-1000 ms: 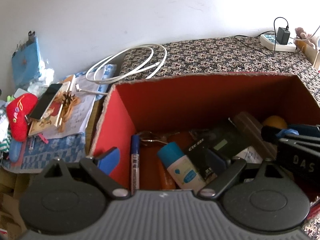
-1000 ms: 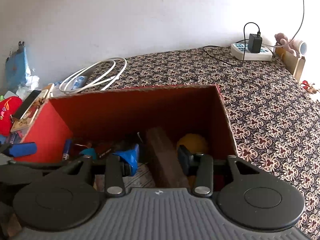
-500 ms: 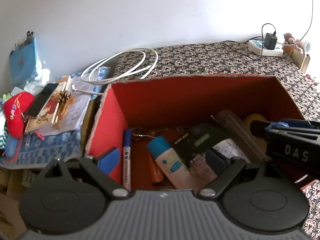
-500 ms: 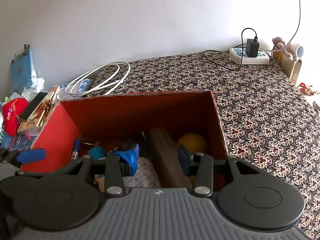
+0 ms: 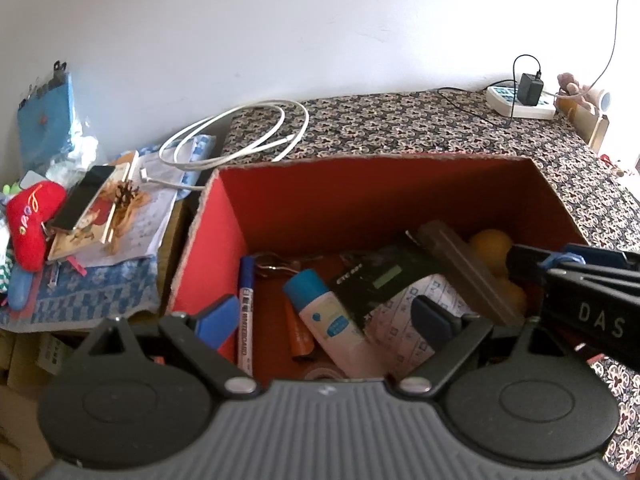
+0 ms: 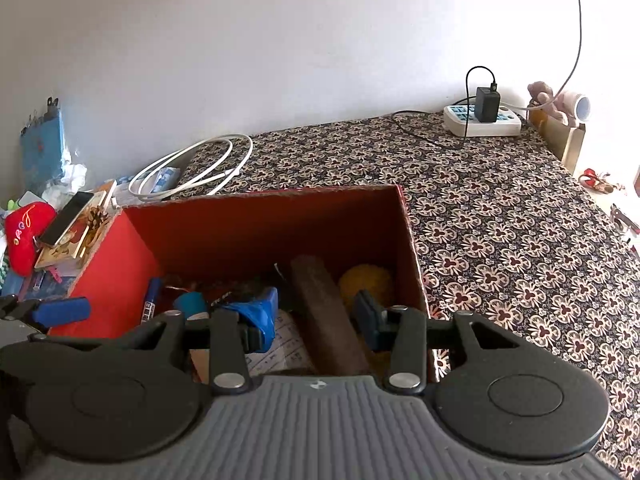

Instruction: Organize rigid objects

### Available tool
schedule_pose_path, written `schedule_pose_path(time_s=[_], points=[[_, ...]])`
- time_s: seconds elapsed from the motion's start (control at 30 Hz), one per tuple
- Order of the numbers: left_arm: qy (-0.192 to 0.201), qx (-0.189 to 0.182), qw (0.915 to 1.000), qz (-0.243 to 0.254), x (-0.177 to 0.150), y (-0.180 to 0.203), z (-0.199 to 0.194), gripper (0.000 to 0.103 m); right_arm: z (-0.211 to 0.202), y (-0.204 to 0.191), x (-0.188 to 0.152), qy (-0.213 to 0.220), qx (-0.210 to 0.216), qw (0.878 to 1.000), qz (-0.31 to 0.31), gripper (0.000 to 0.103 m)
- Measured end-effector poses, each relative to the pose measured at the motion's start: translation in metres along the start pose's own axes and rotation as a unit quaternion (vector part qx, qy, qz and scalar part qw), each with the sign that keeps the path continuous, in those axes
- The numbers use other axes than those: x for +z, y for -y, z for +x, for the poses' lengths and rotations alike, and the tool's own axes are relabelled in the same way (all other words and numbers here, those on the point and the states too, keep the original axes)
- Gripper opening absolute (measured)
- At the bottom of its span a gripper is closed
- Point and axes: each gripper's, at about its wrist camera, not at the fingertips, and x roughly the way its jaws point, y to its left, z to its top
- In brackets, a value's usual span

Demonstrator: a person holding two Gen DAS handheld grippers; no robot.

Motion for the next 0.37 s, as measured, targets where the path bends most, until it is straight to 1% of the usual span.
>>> schedule_pose_path(time_s=[0.2,0.3,0.37], points=[[0.008,0.0,1.0,0.006,-0.0009,0.0056,-0.0051,0.092,-0.0043,0.0014,-0.0003,0.005,0.0,1.0,0.006,0.027],[0.017,0.012,0.9997,0.013,-0.0015,0.0089,-0.0085,0.092,-0.0067,0.0025,0.0004,0.01,0.001,1.0,0.009,0.027],[0.018,0.013,0.9997,0.013,-0.0013,0.0101,-0.0101,0.092,-0.0083,0.0027,0.0007,0.012,0.001,1.0,0.011,0.027]])
